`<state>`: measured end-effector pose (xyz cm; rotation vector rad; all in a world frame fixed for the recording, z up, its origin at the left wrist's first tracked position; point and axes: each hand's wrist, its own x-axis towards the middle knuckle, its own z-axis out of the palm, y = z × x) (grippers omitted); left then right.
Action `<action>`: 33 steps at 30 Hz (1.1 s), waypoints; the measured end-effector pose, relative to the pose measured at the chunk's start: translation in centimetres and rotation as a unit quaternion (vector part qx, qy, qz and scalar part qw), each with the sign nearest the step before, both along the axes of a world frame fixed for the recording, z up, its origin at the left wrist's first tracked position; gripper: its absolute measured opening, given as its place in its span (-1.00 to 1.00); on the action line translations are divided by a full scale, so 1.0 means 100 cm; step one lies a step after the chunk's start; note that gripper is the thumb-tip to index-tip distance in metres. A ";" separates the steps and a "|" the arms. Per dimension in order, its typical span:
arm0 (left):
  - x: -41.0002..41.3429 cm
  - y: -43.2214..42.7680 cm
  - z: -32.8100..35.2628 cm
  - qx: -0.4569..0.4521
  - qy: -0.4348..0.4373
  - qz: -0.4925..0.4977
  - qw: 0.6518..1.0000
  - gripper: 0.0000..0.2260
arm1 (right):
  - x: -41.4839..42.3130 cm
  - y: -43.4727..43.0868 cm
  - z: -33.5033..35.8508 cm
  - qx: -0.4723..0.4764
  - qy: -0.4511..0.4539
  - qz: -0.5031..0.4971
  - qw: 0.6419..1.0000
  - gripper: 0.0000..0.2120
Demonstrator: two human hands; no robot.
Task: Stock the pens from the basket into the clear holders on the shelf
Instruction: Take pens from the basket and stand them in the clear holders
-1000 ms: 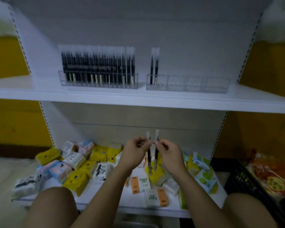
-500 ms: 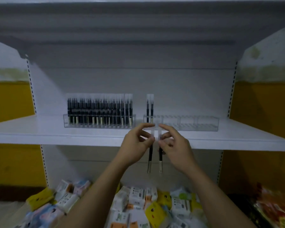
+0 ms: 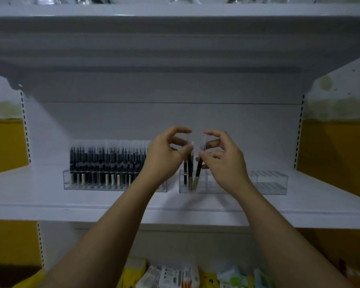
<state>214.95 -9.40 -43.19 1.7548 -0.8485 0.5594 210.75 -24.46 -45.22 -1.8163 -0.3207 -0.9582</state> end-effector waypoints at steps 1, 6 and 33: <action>0.004 0.000 0.003 -0.007 -0.007 0.009 1.000 -0.74 | 0.005 -0.001 0.004 -0.001 -0.005 -0.005 1.000 -0.63; 0.035 -0.004 0.013 -0.021 -0.037 0.051 0.998 -0.75 | 0.036 -0.008 0.017 -0.023 -0.024 -0.030 0.999 -0.63; 0.075 -0.021 -0.025 0.069 -0.005 0.079 0.994 -0.71 | 0.064 -0.025 -0.003 -0.281 0.130 -0.078 0.948 -0.39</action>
